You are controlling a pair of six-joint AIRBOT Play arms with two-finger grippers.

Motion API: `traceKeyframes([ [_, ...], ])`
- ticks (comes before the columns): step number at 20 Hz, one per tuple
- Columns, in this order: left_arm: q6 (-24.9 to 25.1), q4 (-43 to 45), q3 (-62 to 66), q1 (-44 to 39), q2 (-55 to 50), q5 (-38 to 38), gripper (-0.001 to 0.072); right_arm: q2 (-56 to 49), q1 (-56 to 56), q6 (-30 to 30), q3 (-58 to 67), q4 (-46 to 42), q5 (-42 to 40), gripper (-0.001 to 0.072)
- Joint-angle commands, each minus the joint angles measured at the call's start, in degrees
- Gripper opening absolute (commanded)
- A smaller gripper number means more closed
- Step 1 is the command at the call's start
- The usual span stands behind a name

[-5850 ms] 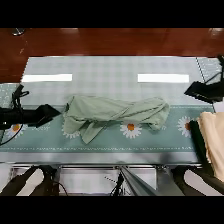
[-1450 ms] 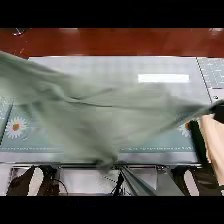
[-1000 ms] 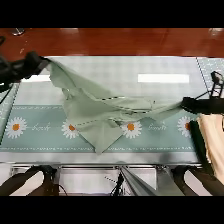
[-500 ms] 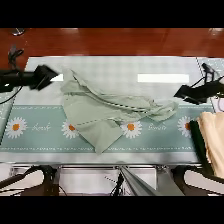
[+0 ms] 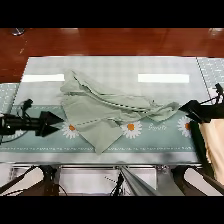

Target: Fold the shirts.

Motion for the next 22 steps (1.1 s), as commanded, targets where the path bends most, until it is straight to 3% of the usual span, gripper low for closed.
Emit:
traceKeyframes([
  [1, 2.6, -3.1, -8.1, -1.3, 0.5, 3.0, 0.0702, 2.8, -0.7, -5.0, -5.7, 9.0, -1.4, 0.0628],
  [10, 6.0, -24.8, -10.7, -27.2, 0.1, 32.7, 0.0701, 2.8, -0.7, -5.0, -5.7, 8.8, -0.7, 0.0628],
  [12, 6.0, -27.5, -10.6, -30.4, 0.1, 36.2, 0.0696, 2.8, -0.7, -5.0, -5.7, 8.2, -0.8, 0.0628],
  [13, 6.1, -27.5, -10.2, -30.9, 0.1, 36.0, 0.0491, 2.8, -0.7, -5.0, -5.7, 7.0, -0.8, 0.0628],
  [14, 8.2, -27.6, -9.5, -31.0, 0.1, 34.0, 0.0038, 2.8, -0.7, -4.9, -5.9, 5.0, -0.8, 0.0628],
  [15, 11.2, -27.6, -7.9, -31.0, 0.1, 31.3, 0.0029, 2.8, -0.7, -3.6, -6.6, 3.2, -1.6, 0.0628],
  [17, 12.1, -27.6, -4.3, -31.0, 0.1, 27.5, 0.0029, 2.3, -0.7, -0.5, -8.7, 3.0, -3.4, 0.0628],
  [22, 12.0, -27.6, 1.4, -31.0, 0.1, 26.8, 0.0029, -5.5, 6.0, -4.4, -8.1, 10.0, -6.2, 0.0628],
])
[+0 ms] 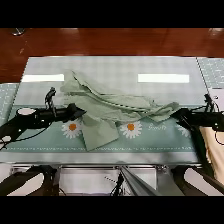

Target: Fold the shirts.

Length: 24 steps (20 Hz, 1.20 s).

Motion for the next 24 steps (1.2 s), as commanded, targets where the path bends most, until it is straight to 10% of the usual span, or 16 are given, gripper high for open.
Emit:
traceKeyframes([
  [1, 0.5, -0.5, 3.1, -0.2, 0.0, -1.1, 0.0028, -5.5, 5.1, -2.9, 1.1, 6.9, -3.9, 0.0628],
  [5, 0.5, -0.5, 3.1, -0.2, 0.0, -1.7, 0.0029, -13.6, 11.5, -2.5, 6.8, 9.2, -4.3, 0.0546],
  [7, 0.5, -0.5, 3.1, -0.2, 0.0, -1.7, 0.0029, -16.0, 14.1, -3.0, 9.5, 10.0, -2.6, 0.0092],
  [8, 0.5, -0.7, 3.4, -0.2, 0.1, -1.8, 0.0028, -16.0, 14.8, -3.4, 11.6, 9.9, -1.4, 0.0027],
  [18, -1.2, -17.4, 59.2, 13.0, 5.9, -10.1, 0.0028, -7.3, 14.3, 4.5, 77.6, 4.0, 13.7, 0.0027],
  [24, -16.9, 15.9, 87.1, 19.3, 15.6, -10.1, 0.0028, 12.1, 14.4, 5.2, 84.9, -7.7, 16.3, 0.0027],
])
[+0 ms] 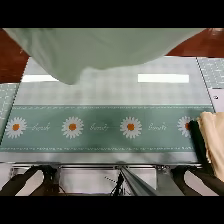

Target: Fold the shirts.

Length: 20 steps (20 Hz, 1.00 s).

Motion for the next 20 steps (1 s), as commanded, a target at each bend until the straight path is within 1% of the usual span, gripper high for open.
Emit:
traceKeyframes([
  [1, -9.6, 23.8, 12.3, 3.2, 7.5, 0.5, 0.0028, 11.7, 0.0, 1.2, 4.2, -10.2, 3.4, 0.0027],
  [3, -11.7, 35.5, 12.3, 3.7, 13.5, 0.0, 0.0028, 17.4, 0.0, 2.6, 3.0, -15.0, 5.0, 0.0027],
  [5, -11.7, 44.3, 12.2, 3.7, 18.2, -3.3, 0.0028, 21.7, 0.0, 3.0, 0.6, -17.7, 8.2, 0.0027],
  [6, -12.0, 47.6, 12.1, 3.7, 19.8, -5.5, 0.0028, 23.6, 0.0, 3.8, -1.5, -18.8, 9.4, 0.0027],
  [8, -15.4, 50.4, 8.9, 3.7, 22.5, -7.9, 0.0028, 26.8, 0.0, 5.0, -7.4, -19.6, 9.5, 0.0027],
  [11, -15.8, 49.2, -1.6, 3.6, 24.6, -9.6, 0.0028, 28.9, 0.0, 5.5, -18.1, -19.4, 9.7, 0.0027],
  [14, -15.7, 47.4, -16.1, 3.6, 23.6, -7.0, 0.0028, 28.3, 0.0, 5.4, -29.2, -18.6, 6.9, 0.0027],
  [15, -15.7, 44.9, -21.2, 3.6, 22.5, -5.4, 0.0028, 27.8, 0.0, 5.4, -33.4, -18.4, 5.0, 0.0027],
  [17, -13.3, 38.8, -29.6, 3.2, 19.5, -2.1, 0.0028, 25.4, 0.0, 4.9, -40.7, -16.0, 0.8, 0.0027],
  [18, -12.6, 37.1, -33.1, 2.4, 17.1, 0.4, 0.0028, 23.2, 0.1, 3.8, -44.0, -13.1, -1.4, 0.0027],
  [20, -12.5, 37.1, -37.1, -0.5, 11.4, 6.7, 0.0028, 17.1, 0.1, 0.3, -48.7, -7.3, -6.9, 0.0027],
])
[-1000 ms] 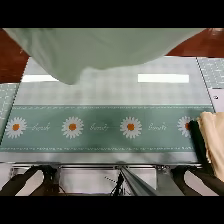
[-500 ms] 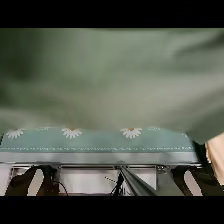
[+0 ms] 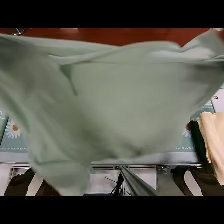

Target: Fold the shirts.

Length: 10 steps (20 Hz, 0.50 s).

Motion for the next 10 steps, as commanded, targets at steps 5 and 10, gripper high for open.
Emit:
traceKeyframes([
  [5, 0.7, -4.4, -8.7, -10.8, -22.4, 23.6, 0.0029, -29.4, 0.0, -9.4, -5.3, 19.0, -18.7, 0.0027],
  [10, 0.6, -17.9, -8.7, -13.7, -32.8, 32.8, 0.0133, -49.7, -0.1, -9.3, 8.6, 32.9, -19.7, 0.0069],
])
